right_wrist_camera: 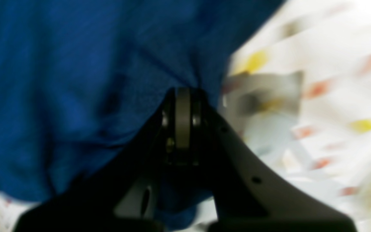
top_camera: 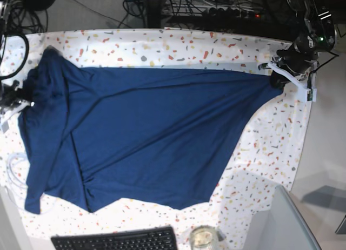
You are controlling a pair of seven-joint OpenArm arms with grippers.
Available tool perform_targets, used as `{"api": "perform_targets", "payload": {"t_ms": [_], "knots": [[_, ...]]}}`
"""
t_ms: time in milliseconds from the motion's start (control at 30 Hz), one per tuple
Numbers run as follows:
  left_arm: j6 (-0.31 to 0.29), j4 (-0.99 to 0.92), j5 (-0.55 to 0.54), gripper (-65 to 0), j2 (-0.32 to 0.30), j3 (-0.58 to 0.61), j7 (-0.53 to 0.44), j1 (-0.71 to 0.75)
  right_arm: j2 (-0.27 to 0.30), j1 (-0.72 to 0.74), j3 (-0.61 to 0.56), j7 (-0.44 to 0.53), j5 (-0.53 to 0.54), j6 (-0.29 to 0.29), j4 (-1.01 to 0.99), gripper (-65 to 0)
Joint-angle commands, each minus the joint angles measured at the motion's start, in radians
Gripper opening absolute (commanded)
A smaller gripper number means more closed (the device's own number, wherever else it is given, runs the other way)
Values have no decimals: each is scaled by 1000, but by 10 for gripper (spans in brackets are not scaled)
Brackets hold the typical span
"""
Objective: Layout the t-shirt on the table in an organized manner, then fold the t-shirt properly
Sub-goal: 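Lower the shirt with both grippers, laying it flat on the cloth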
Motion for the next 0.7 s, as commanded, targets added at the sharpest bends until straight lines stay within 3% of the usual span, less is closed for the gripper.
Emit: {"api": "perform_targets", "payload": {"t_ms": [0,200,333,533,667], "knots": [[2,18,-5,-650,-9,-9,-14,1,30,11,-10,16,-9,-9,-14,-641],[2,21,-5,-650,-8,-3,-13,12,75,17,-52,43,-27,-10,-37,-642],[2,22,-7,-650,-6,-1,-13,19,70,5,-49,-35,-107,-2,55,-642],[2,22,-10,-650,-6,-1,-13,38,14,-138,-41,-148,-114,-7,463,-642],[2,22,-7,-650,-6,-1,-13,39,-75,-153,14,-254,-116,-7,601,-621]]}}
